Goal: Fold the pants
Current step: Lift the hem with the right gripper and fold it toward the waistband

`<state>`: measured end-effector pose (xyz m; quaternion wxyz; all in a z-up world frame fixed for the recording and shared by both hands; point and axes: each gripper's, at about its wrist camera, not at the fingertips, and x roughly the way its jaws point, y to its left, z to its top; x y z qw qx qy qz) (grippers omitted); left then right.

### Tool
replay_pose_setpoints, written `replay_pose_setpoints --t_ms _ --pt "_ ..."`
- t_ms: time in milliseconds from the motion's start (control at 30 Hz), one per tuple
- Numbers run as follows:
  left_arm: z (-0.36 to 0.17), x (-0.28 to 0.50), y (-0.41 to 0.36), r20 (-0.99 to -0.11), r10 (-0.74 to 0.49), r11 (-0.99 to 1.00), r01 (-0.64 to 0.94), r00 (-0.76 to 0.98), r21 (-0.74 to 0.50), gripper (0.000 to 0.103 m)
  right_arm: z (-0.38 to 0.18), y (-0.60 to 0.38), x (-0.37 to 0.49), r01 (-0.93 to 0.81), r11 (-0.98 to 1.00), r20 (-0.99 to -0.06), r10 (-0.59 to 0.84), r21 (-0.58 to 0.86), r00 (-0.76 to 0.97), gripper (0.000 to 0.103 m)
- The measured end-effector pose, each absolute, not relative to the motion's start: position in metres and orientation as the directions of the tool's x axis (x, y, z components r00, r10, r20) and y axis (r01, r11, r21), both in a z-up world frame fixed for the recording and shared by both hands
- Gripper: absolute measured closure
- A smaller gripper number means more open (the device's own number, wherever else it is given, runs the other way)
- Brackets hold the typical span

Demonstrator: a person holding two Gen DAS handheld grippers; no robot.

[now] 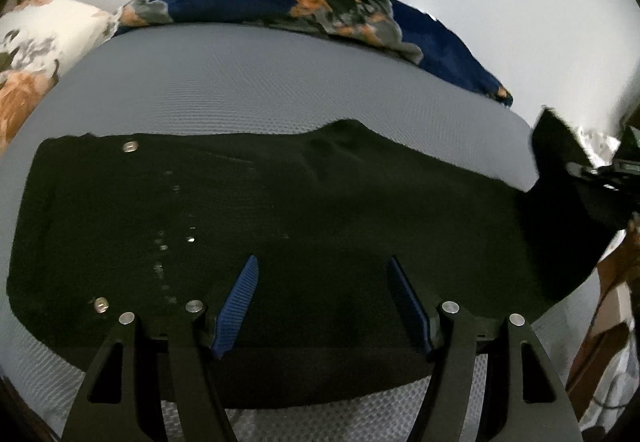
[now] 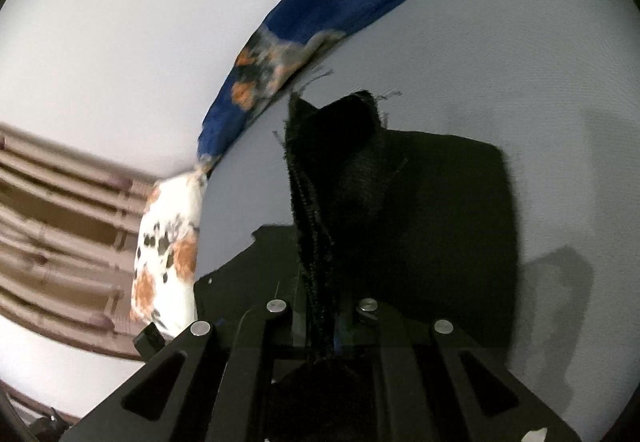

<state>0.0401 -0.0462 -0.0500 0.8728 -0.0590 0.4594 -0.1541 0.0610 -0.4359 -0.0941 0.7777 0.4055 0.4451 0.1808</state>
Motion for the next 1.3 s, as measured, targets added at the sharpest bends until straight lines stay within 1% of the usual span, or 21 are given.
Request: replay_pose_setpoints --t_ms 300,367,433,500,600,667,733,833,933,1067,1133,1200,1300 --pt "-0.044 0.034 -0.011 -0.76 -0.341 0.94 0.19 0.553 -0.283 0.036 -0.123 -0.328 0.106 -0.007 0.628 -0.578 0.721 0.778 0.383 0.096" --pt "-0.043 0.033 -0.006 -0.755 -0.345 0.939 0.19 0.558 -0.288 0.035 -0.13 -0.308 0.111 -0.026 0.646 -0.599 0.721 0.763 0.348 0.096" --pt "-0.041 0.033 -0.002 -0.748 -0.356 0.934 0.195 0.561 -0.299 0.035 -0.136 -0.284 0.114 -0.052 0.7 -0.653 0.687 0.712 0.318 0.095" --pt "-0.041 0.031 0.002 -0.741 -0.366 0.93 0.201 0.562 -0.307 0.036 -0.141 -0.27 0.115 -0.07 0.731 -0.684 0.664 0.679 0.302 0.095" --pt "-0.041 0.033 0.004 -0.732 -0.389 0.921 0.214 0.56 -0.325 0.036 -0.145 -0.254 0.114 -0.087 0.768 -0.722 0.629 0.635 0.288 0.086" --pt "-0.042 0.035 0.003 -0.727 -0.406 0.913 0.227 0.553 -0.338 0.035 -0.144 -0.251 0.114 -0.085 0.761 -0.717 0.638 0.644 0.28 0.07" --pt "-0.043 0.037 0.0 -0.725 -0.421 0.907 0.237 0.546 -0.348 0.035 -0.139 -0.248 0.111 -0.104 0.751 -0.705 0.652 0.653 0.278 0.061" --pt "-0.044 0.041 -0.005 -0.718 -0.456 0.89 0.253 0.525 -0.38 0.035 -0.129 -0.252 0.105 -0.117 0.714 -0.662 0.688 0.69 0.297 0.059" --pt "-0.044 0.046 -0.013 -0.712 -0.494 0.87 0.275 0.499 -0.41 0.035 -0.121 -0.262 0.096 -0.105 0.7 -0.638 0.694 0.706 0.333 0.053" --pt "-0.05 0.053 -0.029 -0.716 -0.55 0.835 0.314 0.43 -0.452 0.035 -0.118 -0.283 0.08 -0.057 0.726 -0.654 0.647 0.685 0.392 0.053" --pt "-0.056 0.058 -0.038 -0.712 -0.593 0.804 0.332 0.376 -0.494 0.035 -0.119 -0.291 0.075 -0.027 0.727 -0.657 0.634 0.686 0.408 0.053" --pt "-0.066 0.064 -0.046 -0.71 -0.63 0.774 0.324 0.315 -0.544 0.036 -0.123 -0.305 0.066 0.008 0.728 -0.661 0.618 0.686 0.426 0.053" --pt "-0.079 0.074 -0.053 -0.715 -0.652 0.756 0.289 0.252 -0.588 0.037 -0.129 -0.323 0.055 0.059 0.72 -0.662 0.599 0.691 0.45 0.052"
